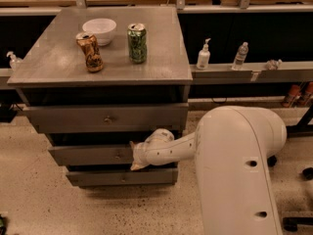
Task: Open middle drawer
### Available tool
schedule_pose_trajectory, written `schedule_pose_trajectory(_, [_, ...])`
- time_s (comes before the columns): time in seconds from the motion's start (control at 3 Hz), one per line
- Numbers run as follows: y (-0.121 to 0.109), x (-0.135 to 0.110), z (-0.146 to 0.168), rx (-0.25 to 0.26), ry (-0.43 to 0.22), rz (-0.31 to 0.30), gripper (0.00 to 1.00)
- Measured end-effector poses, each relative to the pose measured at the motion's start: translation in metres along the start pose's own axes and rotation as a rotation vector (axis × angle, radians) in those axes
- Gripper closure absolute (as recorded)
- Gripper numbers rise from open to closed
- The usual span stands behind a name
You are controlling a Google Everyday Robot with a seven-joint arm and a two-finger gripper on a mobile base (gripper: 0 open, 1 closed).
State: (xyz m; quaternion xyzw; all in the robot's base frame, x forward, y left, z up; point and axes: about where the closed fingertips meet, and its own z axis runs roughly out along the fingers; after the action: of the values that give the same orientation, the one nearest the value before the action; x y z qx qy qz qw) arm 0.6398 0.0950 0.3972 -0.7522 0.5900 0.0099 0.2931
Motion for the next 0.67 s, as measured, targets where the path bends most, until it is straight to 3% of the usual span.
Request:
schedule_pose_trajectory(0.33, [-0.0023,-0.0022,-0.0047,0.0,0.0,0.0,0.45])
schedule_pose_trajectory(0.67, [-0.003,-0.0027,-0.006,0.0,0.0,0.0,0.37])
